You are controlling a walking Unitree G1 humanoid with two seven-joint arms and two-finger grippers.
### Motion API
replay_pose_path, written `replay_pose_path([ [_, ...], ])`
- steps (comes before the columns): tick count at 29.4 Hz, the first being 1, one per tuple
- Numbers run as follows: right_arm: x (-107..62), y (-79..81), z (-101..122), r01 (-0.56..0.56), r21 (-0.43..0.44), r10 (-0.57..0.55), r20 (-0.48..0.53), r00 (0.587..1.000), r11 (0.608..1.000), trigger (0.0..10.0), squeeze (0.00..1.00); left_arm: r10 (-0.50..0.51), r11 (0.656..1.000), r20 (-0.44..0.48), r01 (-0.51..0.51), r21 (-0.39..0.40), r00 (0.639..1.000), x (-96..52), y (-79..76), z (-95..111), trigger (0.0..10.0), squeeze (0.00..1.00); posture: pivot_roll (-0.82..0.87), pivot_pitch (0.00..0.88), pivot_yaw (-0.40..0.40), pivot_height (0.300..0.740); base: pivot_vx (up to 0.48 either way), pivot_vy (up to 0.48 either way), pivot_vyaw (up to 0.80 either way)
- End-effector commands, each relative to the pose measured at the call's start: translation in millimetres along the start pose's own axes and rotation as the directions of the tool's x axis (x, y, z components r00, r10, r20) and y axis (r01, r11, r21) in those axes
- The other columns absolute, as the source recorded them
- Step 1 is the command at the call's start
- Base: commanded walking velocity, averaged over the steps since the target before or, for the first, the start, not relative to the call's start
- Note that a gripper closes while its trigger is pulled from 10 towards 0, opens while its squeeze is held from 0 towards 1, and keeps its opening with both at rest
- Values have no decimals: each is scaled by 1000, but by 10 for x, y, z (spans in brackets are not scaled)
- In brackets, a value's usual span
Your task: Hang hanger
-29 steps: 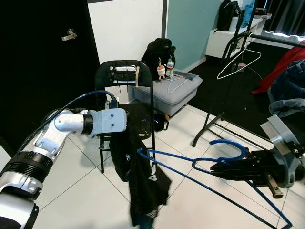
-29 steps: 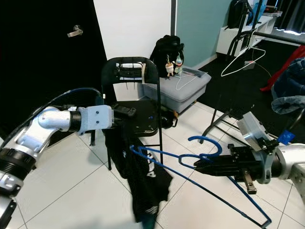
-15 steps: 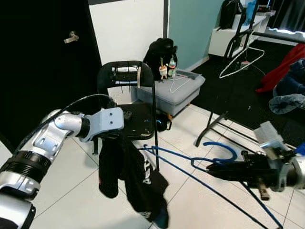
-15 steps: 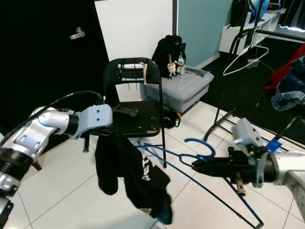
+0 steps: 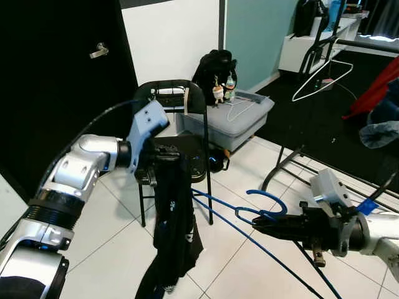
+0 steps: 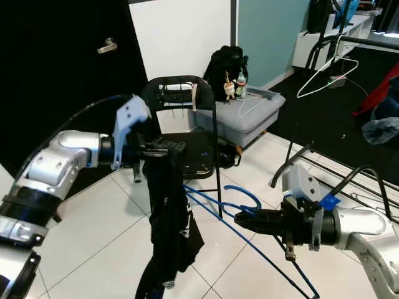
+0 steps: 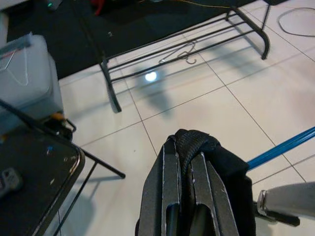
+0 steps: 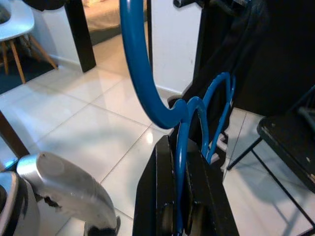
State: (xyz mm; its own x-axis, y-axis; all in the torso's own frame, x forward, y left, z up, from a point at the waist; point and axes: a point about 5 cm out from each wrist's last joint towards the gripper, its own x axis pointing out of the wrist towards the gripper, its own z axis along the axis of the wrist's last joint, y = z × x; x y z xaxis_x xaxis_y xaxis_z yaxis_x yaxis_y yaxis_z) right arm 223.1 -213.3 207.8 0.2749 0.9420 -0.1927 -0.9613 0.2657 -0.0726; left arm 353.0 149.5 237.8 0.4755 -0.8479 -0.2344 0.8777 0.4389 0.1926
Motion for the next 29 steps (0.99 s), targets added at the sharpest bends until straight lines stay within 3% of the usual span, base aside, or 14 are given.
replay_pose_path([
  [1, -14, 41, 105, -30, -25, 31, 33, 999, 999, 10000, 0, 47, 998, -16, -48, -32, 999, -40, 60, -29, 10000, 0, -65, 0, 102, 736, 0, 0, 0],
  [6, -105, 63, 187, -26, -49, 27, 27, 999, 998, 10000, 0, 153, 984, -23, -154, -88, 988, -62, 147, -35, 10000, 0, -65, 0, 105, 736, 0, 0, 0],
  [15, -204, 49, 193, 14, -57, -14, -1, 1000, 998, 10000, 0, 227, 968, -15, -227, -109, 974, -92, 217, 0, 10000, 0, -65, 0, 105, 736, 0, 0, 0],
  [19, -215, 25, 191, 56, -71, -58, -16, 998, 996, 10000, 0, 298, 945, 38, -290, -152, 954, -106, 281, 102, 10000, 0, -68, 0, 104, 736, 0, 0, 0],
  [23, -29, -66, 135, 139, -85, -139, 7, 990, 987, 10000, 0, 363, 909, 110, -326, -261, 925, -5, 277, 276, 10000, 0, -67, 0, 101, 736, 0, 0, 0],
  [25, -29, -66, 135, 139, -85, -139, 7, 990, 987, 10000, 0, 363, 909, 110, -326, -261, 925, -5, 277, 276, 10000, 0, -67, 0, 101, 736, 0, 0, 0],
  [29, 158, -138, 111, 208, -78, -203, 64, 977, 975, 10000, 0, 370, 882, 87, -320, -346, 925, 140, 220, 329, 10000, 0, -67, 0, 102, 736, 0, 0, 0],
])
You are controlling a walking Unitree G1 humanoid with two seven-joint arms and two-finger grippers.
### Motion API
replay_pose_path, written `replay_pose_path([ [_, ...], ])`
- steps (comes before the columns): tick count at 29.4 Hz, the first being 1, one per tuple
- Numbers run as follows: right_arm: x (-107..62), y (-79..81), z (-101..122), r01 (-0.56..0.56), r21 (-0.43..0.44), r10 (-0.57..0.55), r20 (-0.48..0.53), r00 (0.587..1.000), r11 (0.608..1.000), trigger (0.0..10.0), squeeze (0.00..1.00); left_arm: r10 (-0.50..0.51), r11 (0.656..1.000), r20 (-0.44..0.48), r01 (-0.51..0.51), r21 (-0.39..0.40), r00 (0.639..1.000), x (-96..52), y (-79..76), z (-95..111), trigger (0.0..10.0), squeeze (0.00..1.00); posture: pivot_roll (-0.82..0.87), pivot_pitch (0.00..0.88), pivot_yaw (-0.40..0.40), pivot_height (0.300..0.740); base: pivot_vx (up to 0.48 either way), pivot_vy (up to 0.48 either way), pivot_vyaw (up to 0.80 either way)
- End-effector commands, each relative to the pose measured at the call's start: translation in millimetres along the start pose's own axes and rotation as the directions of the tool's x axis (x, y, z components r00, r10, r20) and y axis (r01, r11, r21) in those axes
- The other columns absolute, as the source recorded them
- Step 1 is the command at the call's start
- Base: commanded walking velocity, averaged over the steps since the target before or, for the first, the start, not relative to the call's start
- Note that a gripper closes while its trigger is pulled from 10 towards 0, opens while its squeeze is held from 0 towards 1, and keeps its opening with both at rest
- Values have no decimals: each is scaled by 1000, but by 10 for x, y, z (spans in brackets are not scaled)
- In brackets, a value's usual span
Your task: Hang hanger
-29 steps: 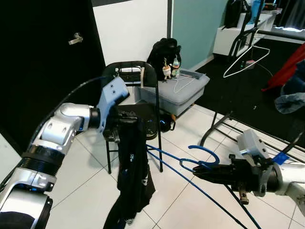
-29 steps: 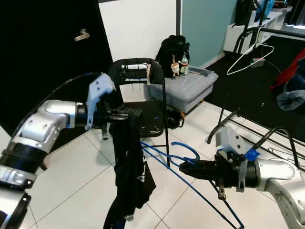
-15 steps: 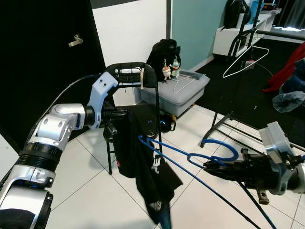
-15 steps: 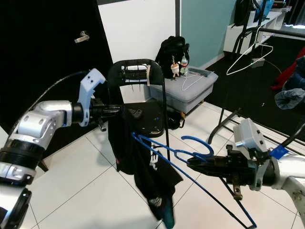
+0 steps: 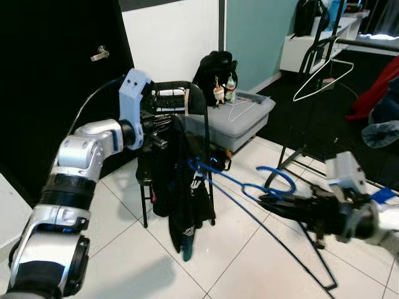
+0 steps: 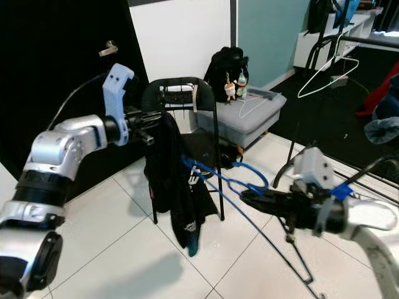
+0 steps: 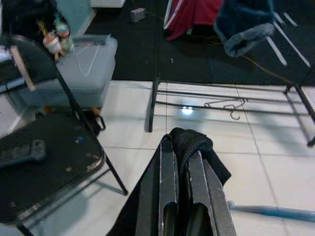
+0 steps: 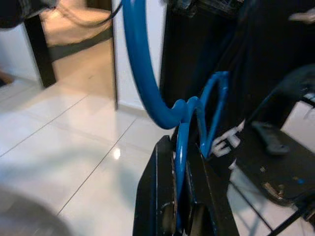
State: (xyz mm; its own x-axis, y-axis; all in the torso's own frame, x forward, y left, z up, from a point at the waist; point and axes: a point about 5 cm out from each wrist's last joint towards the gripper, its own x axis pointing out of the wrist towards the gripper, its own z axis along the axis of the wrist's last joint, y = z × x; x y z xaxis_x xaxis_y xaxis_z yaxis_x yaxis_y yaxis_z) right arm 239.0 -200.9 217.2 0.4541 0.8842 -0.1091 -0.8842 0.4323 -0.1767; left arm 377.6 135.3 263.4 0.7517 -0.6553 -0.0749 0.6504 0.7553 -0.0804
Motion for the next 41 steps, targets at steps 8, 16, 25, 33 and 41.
replay_pose_path([
  [8, 64, -7, 32, 17, -8, -17, 37, 999, 1000, 10000, 0, 93, 996, -70, -92, 7, 993, 28, 35, -34, 10000, 0, -73, 0, 100, 736, 0, 0, 0],
  [16, -108, 23, 67, 9, -11, -9, 1, 1000, 1000, 10000, 0, 350, 937, -69, -348, 37, 934, -59, 311, -33, 10000, 0, -77, 0, 97, 736, 0, 0, 0],
  [25, -249, 110, 52, -50, 20, 52, -56, 997, 999, 10000, 0, 412, 911, -51, -409, 51, 910, -103, 381, -1, 10000, 0, -79, 0, 97, 736, 0, 0, 0],
  [33, -155, 95, 84, -46, 17, 46, -3, 999, 999, 10000, 0, 385, 922, -48, -383, 51, 922, -50, 297, 9, 10000, 0, -67, 0, 92, 736, 0, 0, 0],
  [41, 80, -68, 75, 42, -8, -41, 51, 998, 999, 10000, 0, 358, 933, -49, -356, 48, 932, -17, 221, 3, 10000, 0, -58, 0, 83, 736, 0, 0, 0],
])
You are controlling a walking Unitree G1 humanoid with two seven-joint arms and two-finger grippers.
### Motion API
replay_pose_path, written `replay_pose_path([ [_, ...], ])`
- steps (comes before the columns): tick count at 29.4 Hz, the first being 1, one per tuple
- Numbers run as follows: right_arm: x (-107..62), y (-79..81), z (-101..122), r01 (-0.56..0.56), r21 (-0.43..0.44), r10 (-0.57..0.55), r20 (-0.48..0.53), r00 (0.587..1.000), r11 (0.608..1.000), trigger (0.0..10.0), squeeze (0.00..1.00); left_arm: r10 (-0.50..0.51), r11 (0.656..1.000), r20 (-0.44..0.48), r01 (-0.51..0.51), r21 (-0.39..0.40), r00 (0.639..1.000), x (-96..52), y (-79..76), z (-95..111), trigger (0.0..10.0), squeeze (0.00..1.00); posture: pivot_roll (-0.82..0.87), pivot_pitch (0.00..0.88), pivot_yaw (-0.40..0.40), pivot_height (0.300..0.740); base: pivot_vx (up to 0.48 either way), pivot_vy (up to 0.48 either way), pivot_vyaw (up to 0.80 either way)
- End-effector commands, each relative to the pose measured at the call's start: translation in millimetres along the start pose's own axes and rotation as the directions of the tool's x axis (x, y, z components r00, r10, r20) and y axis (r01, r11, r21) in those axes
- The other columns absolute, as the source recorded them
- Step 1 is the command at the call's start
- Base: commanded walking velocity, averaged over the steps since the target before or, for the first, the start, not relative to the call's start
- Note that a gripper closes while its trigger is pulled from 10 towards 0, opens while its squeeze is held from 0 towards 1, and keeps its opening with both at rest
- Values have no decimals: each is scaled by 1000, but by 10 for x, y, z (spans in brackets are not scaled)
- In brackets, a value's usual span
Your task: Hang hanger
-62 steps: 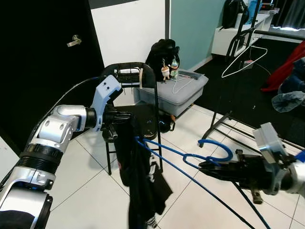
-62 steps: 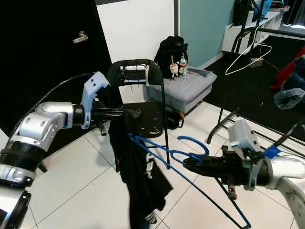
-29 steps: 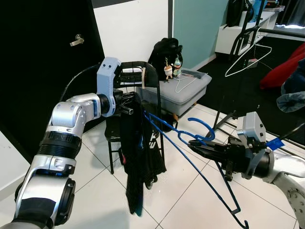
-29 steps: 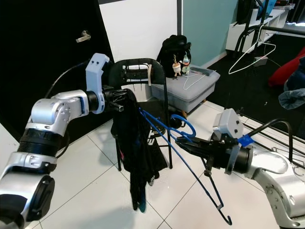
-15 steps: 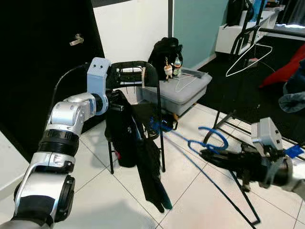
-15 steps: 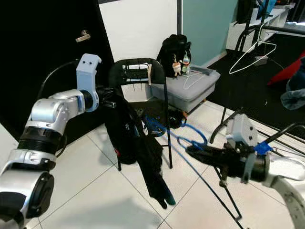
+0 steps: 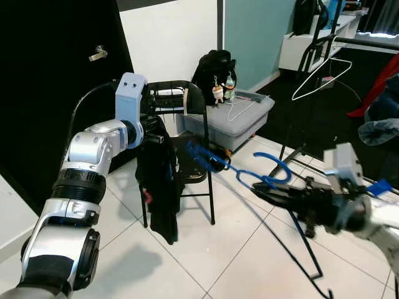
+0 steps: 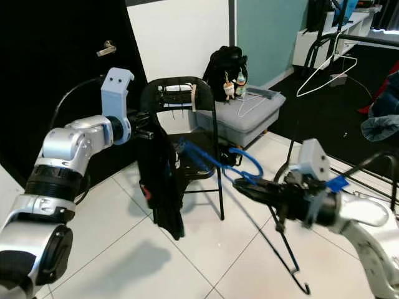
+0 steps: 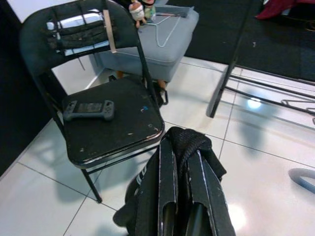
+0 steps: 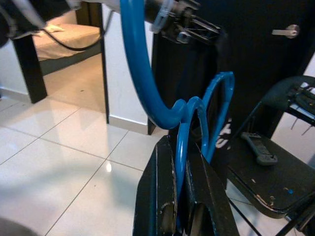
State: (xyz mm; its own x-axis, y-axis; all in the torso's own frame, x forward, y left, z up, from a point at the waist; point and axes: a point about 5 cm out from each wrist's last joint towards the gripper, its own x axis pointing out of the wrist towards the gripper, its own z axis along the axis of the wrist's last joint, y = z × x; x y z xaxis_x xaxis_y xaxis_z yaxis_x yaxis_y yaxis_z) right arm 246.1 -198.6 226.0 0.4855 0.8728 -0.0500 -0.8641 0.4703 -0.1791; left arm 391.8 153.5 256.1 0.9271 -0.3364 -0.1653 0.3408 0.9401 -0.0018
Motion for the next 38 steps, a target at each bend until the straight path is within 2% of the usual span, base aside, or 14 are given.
replay_pose_path([
  [1, 50, -8, -6, 2, -11, -2, 2, 1000, 1000, 10000, 0, -5, 1000, 18, 5, 1, 1000, -18, -13, 56, 10000, 0, -58, 0, 83, 736, 0, 0, 0],
  [3, 104, -31, 1, 1, -2, -1, 9, 1000, 1000, 10000, 0, -8, 1000, 18, 8, -2, 1000, -12, -29, 51, 10000, 0, -57, 0, 81, 736, 0, 0, 0],
  [6, 165, 24, 1, -69, 17, 69, 6, 998, 997, 10000, 0, -5, 1000, 20, 5, -3, 1000, -4, -41, 42, 10000, 0, -57, 0, 77, 736, 0, 0, 0],
  [9, 167, 33, -3, -78, 19, 78, 3, 997, 997, 10000, 0, -4, 1000, 20, 4, -4, 1000, -4, -42, 42, 10000, 0, -56, 0, 76, 736, 0, 0, 0],
  [18, 36, 127, 7, -149, 46, 150, -21, 988, 988, 10000, 0, 2, 1000, 18, -2, -2, 1000, -16, -32, 24, 10000, 0, -67, 0, 77, 736, 0, 0, 0],
  [25, 39, 102, -24, -111, 52, 112, -29, 993, 993, 10000, 0, -7, 1000, 18, 7, -3, 1000, -9, -63, 25, 10000, 0, -68, 0, 80, 736, 0, 0, 0],
  [32, 191, -31, -141, -10, 57, 13, -46, 999, 998, 10000, 0, -34, 999, 29, 34, -10, 999, -17, -136, 66, 10000, 0, -58, 0, 78, 736, 0, 0, 0],
  [38, 222, -75, -149, 14, 61, -11, -46, 999, 998, 10000, 0, -42, 999, 36, 43, -14, 998, -27, -156, 86, 10000, 0, -57, 0, 74, 736, 0, 0, 0],
])
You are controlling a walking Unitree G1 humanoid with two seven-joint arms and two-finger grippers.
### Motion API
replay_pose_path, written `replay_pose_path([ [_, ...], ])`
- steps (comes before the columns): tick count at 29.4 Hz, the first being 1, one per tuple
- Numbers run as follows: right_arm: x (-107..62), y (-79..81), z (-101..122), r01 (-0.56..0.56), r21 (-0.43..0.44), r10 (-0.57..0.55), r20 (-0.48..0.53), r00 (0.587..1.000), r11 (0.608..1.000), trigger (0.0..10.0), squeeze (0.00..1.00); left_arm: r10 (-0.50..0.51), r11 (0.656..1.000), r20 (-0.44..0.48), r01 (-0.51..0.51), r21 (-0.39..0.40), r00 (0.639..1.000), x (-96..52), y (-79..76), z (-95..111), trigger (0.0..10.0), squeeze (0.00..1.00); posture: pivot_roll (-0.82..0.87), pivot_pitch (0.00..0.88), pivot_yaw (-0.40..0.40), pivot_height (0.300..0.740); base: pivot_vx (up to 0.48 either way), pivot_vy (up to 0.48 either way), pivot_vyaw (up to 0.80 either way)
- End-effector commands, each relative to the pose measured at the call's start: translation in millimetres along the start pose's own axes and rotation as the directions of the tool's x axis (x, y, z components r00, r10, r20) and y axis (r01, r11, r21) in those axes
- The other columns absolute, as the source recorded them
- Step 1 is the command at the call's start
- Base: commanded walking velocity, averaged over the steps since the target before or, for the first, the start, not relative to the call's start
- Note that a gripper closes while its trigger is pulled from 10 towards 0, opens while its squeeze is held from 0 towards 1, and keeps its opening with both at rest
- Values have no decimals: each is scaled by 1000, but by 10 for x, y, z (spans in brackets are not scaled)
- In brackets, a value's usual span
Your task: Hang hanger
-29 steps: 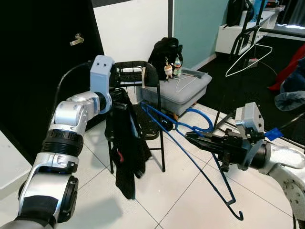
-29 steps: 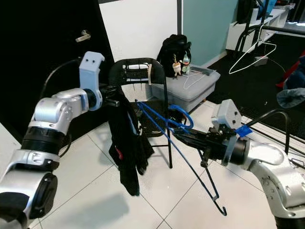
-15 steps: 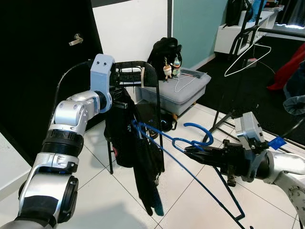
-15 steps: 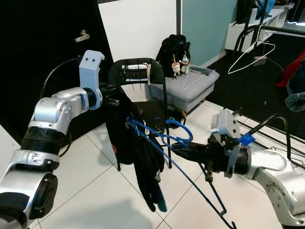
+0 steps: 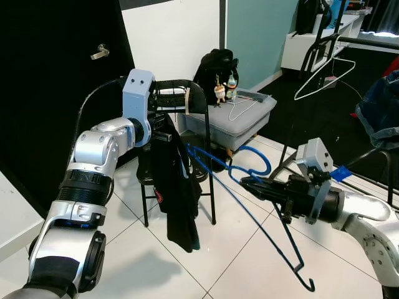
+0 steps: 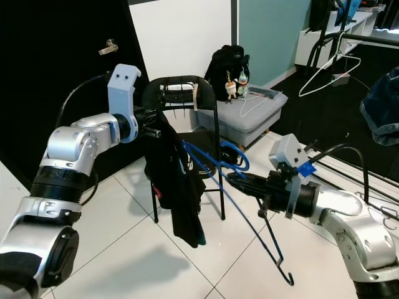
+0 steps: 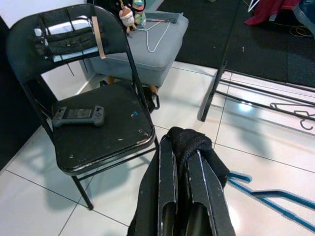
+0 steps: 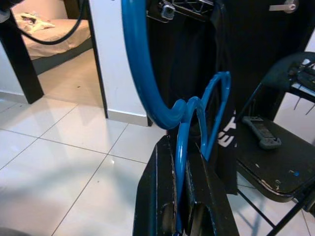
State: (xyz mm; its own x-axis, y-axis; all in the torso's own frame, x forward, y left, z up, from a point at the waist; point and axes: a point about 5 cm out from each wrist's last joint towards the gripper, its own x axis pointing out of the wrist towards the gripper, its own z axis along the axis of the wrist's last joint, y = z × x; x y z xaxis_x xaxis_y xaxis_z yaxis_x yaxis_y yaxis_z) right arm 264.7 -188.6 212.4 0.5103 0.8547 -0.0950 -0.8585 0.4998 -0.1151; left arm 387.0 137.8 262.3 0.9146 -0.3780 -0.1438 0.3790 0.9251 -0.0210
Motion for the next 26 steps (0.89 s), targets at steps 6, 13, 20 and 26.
replay_pose_path([
  [6, 47, -83, -19, 47, 1, -47, 6, 999, 999, 10000, 0, -25, 1000, 30, 25, -16, 999, -34, -65, 57, 10000, 0, -53, 0, 65, 736, 0, 0, 0],
  [13, -43, -60, 48, 9, 0, -9, 32, 999, 1000, 10000, 0, -21, 1000, 24, 22, -17, 999, -35, -69, 23, 10000, 0, -54, 0, 66, 736, 0, 0, 0],
  [20, -330, 29, 119, -45, -8, 45, 28, 999, 999, 10000, 0, -3, 1000, 19, 4, -14, 1000, -47, -46, 3, 10000, 0, -63, 0, 72, 736, 0, 0, 0],
  [26, -394, 152, 165, -106, -7, 106, 54, 993, 994, 10000, 0, -16, 1000, 18, 17, -18, 1000, -43, -88, 6, 10000, 0, -69, 0, 77, 736, 0, 0, 0],
])
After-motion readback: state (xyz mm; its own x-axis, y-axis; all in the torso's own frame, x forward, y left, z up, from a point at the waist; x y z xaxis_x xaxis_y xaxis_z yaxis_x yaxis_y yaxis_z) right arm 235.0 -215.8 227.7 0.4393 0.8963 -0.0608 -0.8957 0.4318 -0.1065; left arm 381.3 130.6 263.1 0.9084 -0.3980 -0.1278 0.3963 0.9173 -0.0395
